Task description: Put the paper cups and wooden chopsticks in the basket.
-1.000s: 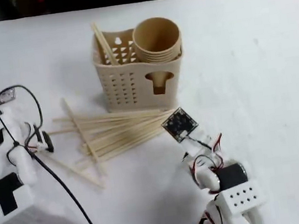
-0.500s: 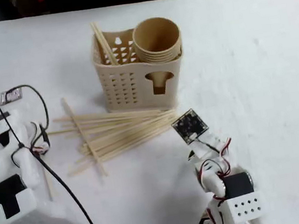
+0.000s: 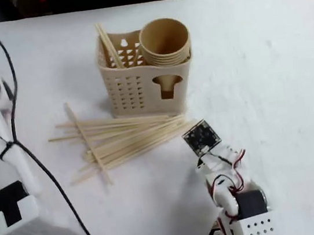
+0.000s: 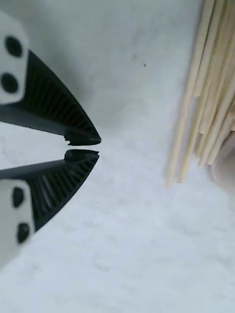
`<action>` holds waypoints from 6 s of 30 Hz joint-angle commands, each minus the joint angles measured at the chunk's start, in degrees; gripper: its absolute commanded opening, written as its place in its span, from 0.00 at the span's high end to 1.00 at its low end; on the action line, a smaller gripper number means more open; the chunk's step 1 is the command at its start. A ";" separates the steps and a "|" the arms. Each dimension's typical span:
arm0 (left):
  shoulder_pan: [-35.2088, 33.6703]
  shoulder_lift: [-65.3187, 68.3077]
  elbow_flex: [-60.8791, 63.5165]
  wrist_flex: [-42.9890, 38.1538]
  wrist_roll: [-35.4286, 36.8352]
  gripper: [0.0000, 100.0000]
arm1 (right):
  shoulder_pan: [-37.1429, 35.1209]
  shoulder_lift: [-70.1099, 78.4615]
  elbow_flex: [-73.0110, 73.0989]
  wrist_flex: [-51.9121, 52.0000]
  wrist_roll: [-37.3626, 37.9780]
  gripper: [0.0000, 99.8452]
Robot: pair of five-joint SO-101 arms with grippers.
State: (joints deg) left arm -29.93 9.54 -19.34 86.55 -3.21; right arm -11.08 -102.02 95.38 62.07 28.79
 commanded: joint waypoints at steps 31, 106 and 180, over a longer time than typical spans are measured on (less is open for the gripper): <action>36.26 -1.54 -15.82 -32.00 15.56 0.98 | 0.40 -1.27 0.00 0.04 3.69 0.96; 45.05 29.67 -41.49 -30.42 -5.80 0.82 | 0.31 -1.19 0.70 -0.75 3.78 0.96; 36.26 42.42 -76.31 -26.90 10.55 0.98 | 0.40 -1.19 1.41 -2.24 3.78 0.96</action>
State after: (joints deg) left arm 7.16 50.42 -92.75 61.76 6.64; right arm -10.99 -102.73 96.35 61.27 31.78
